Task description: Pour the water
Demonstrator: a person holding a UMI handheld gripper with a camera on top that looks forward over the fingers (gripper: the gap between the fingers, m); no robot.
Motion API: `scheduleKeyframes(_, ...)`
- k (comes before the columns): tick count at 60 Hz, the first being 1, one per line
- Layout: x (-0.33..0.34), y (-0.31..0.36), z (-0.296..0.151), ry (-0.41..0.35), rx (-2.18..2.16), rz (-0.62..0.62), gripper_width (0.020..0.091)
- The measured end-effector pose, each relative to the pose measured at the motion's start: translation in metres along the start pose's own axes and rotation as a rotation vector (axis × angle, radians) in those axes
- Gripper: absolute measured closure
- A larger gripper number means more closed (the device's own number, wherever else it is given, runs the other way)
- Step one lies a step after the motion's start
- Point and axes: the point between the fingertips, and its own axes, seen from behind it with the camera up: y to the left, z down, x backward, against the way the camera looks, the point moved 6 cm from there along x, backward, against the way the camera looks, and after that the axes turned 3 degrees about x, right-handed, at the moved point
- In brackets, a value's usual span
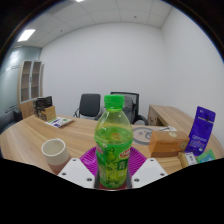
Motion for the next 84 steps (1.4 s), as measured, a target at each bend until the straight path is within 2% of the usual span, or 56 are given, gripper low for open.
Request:
scheduleKeyframes(6,0.004,0.000,0.002,-0.021,0.007,0.019,0.0702)
scheduleKeyframes(10,0.006,0.001,0.002,-0.018,0.003,0.027,0.0624)
scheduleKeyframes(15,0.009,0.000,0.003,0.019,-0.001,0.039,0.0563)
scheduleKeyframes(17,0.010,-0.002,0.005,0.035,-0.009,0.042,0.0519)
scheduleKeyframes(21,0.020,0.001,0.007,0.063,-0.019,0.057,0.0375)
scheduleKeyframes(25,0.038,0.005,0.009,0.086,-0.031,0.081,0.0307)
scheduleKeyframes(34,0.099,0.031,0.008,0.178,-0.100,0.113,0.0317)
scheduleKeyframes(41,0.148,0.052,-0.011,0.224,-0.149,0.155,0.0312)
scheduleKeyframes(50,0.194,0.070,-0.044,0.207,-0.140,0.221,0.0312)
scheduleKeyframes(58,0.218,0.084,-0.068,0.174,-0.138,0.232,0.0312)
scheduleKeyframes(73,0.239,0.087,-0.095,0.112,-0.135,0.268,0.0312)
scheduleKeyframes(84,0.239,0.087,-0.106,0.093,-0.123,0.270,0.0312)
